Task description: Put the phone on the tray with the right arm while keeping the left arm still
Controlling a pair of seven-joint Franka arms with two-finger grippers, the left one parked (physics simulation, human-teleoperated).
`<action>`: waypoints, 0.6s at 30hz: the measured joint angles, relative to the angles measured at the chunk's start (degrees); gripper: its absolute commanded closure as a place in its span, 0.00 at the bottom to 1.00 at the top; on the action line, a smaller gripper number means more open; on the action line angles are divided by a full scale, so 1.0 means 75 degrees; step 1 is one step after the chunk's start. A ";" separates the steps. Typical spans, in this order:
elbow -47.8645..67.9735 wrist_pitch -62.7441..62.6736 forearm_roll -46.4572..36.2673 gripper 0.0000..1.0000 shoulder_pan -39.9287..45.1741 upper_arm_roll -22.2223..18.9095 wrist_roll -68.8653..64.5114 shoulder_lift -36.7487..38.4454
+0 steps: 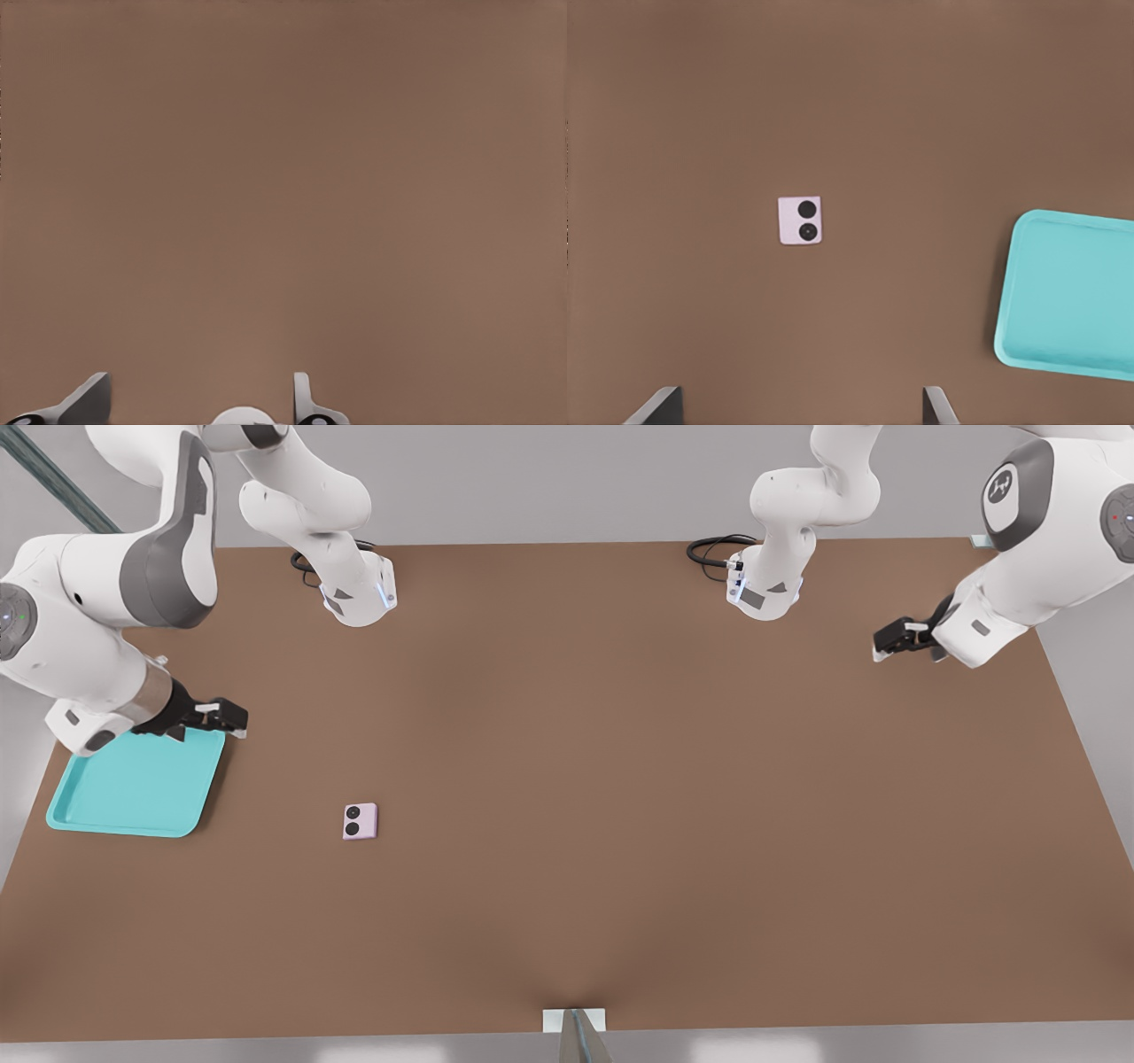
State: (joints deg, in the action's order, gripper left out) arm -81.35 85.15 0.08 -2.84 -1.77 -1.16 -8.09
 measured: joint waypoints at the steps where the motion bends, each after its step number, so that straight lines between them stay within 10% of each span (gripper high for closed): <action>1: -0.0010 0.0147 -0.0002 0.00 0.0009 0.0013 0.0014 -0.0019; 10: 0.1085 0.2209 0.0062 0.00 -0.1295 0.0208 0.0339 -0.3758; 18: -0.1878 0.5475 0.0302 0.00 -0.1232 0.0297 0.1352 -0.3650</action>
State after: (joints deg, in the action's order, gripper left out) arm -95.44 126.21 2.35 -12.08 0.46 8.99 -35.47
